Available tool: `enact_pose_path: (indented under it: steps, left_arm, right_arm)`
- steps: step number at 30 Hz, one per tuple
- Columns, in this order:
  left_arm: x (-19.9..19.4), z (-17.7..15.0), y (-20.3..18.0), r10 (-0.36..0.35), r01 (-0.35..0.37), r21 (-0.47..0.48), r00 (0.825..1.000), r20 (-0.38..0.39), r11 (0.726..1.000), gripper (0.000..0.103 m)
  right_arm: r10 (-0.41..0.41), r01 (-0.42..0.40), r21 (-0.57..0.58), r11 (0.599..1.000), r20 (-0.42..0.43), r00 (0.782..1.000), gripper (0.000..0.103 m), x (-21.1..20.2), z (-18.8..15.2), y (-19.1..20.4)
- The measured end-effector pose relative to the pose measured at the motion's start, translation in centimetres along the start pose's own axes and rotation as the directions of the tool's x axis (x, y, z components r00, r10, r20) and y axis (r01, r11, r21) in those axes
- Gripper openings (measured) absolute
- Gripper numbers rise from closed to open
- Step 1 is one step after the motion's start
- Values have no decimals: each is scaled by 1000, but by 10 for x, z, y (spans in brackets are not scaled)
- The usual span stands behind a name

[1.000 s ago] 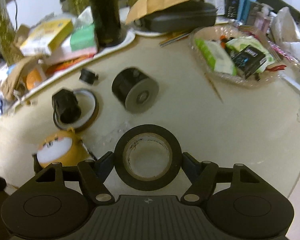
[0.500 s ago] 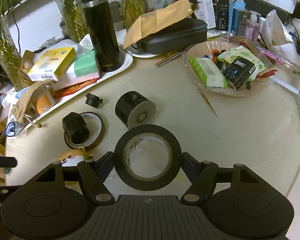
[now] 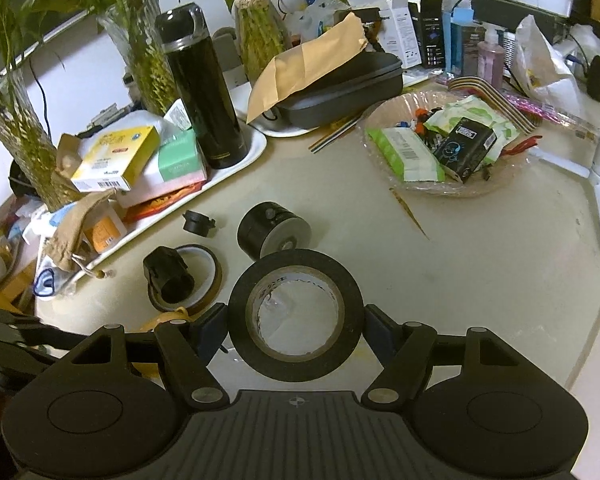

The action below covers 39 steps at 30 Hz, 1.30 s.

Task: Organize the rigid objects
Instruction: 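Grasp the small black knob with the left gripper while the right holds the tape, then lower the tape into the box with the right gripper while the left releases the knob inside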

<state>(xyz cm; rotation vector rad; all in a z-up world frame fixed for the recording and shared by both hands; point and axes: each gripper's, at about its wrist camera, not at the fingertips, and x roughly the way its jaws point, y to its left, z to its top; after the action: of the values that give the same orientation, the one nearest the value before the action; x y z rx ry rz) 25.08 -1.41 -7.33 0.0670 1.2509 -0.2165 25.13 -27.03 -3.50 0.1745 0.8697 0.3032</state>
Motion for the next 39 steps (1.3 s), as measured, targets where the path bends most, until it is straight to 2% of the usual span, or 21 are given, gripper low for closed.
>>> enact_pose_path:
  steps: [4,7,9,13,16,26,39]
  left_arm:
    - [-1,1,-2,3,-3,8,1000,-2,1000,60]
    - [-2,0,-2,-25,25,2,1000,-1,1000,45]
    - [-2,-1,-4,-23,23,-3,1000,1,1000,42]
    - [1,-3,-12,4,-4,8,1000,-7,1000,27]
    - [6,-5,-12,13,-13,5,1000,-15,1000,23]
    - [4,-11,-6,37,-37,-16,999,22,999,19]
    - [-36,-23,-8,9,-8,-8,988,154,1000,19]
  right_arm:
    - [7,-8,8,1000,9,1000,75,-4,-1,0]
    - [10,-10,4,1000,13,1000,75,-6,-3,2]
    - [10,-10,4,1000,13,1000,75,-6,-3,2]
    - [14,-14,5,1000,18,1000,75,-8,-5,2]
    - [14,-14,8,1000,22,1000,75,-11,-7,2]
    - [23,-23,14,1000,25,999,75,-16,-10,0]
    - [68,-69,5,998,62,996,75,-42,-24,10]
